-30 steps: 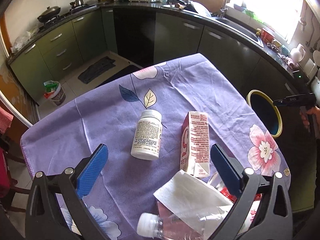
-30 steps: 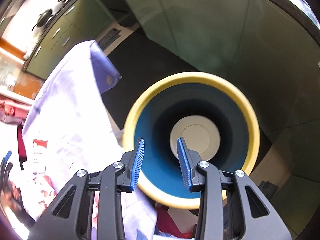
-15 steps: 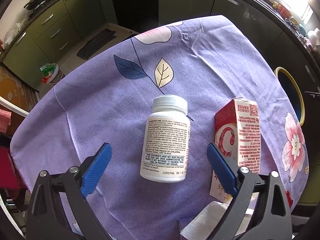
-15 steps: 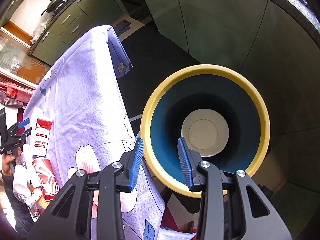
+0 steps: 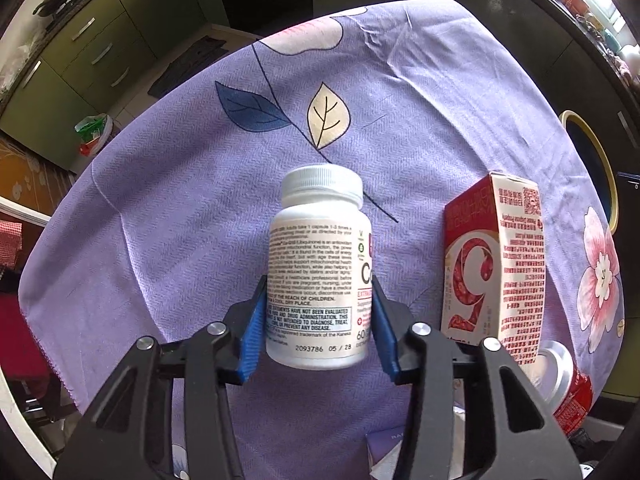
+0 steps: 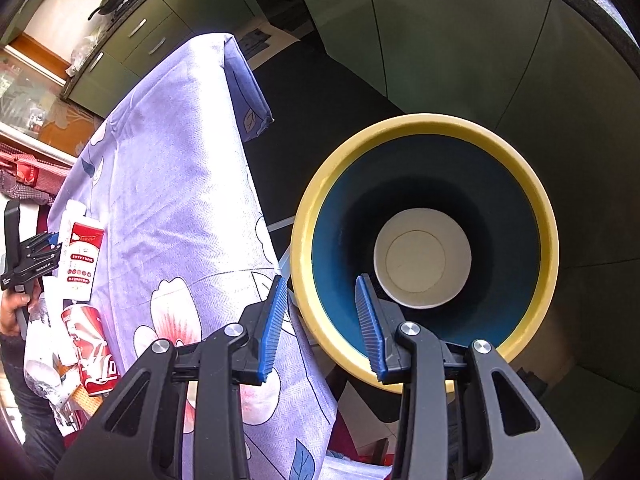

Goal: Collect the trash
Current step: 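Carry the pill bottle over the bin and open the left gripper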

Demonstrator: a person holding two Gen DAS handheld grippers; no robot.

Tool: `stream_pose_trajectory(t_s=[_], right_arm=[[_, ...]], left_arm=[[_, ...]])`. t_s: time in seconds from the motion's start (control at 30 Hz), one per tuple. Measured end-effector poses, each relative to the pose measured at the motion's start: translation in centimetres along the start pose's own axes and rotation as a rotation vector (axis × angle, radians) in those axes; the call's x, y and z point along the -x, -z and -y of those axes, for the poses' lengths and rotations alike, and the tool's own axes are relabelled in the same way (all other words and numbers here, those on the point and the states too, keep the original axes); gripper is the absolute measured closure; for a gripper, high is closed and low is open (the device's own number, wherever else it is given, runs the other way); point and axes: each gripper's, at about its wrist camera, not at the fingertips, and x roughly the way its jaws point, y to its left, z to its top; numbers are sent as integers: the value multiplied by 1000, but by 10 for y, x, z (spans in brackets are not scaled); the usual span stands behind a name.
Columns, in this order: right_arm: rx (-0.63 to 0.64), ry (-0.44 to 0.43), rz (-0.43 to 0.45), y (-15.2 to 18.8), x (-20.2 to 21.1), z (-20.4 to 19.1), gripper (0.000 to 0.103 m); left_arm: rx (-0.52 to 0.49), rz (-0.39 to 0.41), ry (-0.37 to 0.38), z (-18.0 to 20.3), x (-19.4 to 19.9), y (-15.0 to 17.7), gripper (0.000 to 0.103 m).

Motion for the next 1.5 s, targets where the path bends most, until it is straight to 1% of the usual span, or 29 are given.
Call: stream_pose_trajectory(t_s=[0.27, 0.47, 0.6, 0.67, 0.77, 0.9, 1.03, 1.17, 1.3, 1.4, 1.5], right_arm=[[6, -21, 17, 6, 7, 2, 67], [27, -42, 29, 14, 16, -1, 67], [40, -51, 49, 22, 28, 0, 67], [42, -52, 65, 28, 37, 3, 67], [36, -51, 92, 36, 52, 13, 67], [18, -44, 121, 50, 69, 34, 67], [-12, -46, 145, 65, 85, 65, 67], [-45, -44, 161, 82, 95, 98, 67], [-83, -46, 174, 96, 102, 130, 67], [-110, -51, 174, 104, 102, 149, 67], [-134, -53, 170, 110, 100, 166, 67]], left_arm=[[2, 62, -19, 0, 34, 0, 58], [-3, 110, -33, 9, 65, 2, 58], [-37, 149, -26, 31, 88, 2, 58], [-72, 167, -12, 52, 99, 3, 58], [-137, 189, 29, 92, 113, -2, 58], [-248, 200, 106, 160, 123, -12, 58], [-367, 181, 180, 236, 120, -29, 58], [-467, 148, 220, 306, 104, -49, 58], [-542, 103, 235, 371, 77, -72, 58], [-579, 70, 234, 412, 52, -85, 58], [-594, 40, 227, 441, 29, -96, 58]])
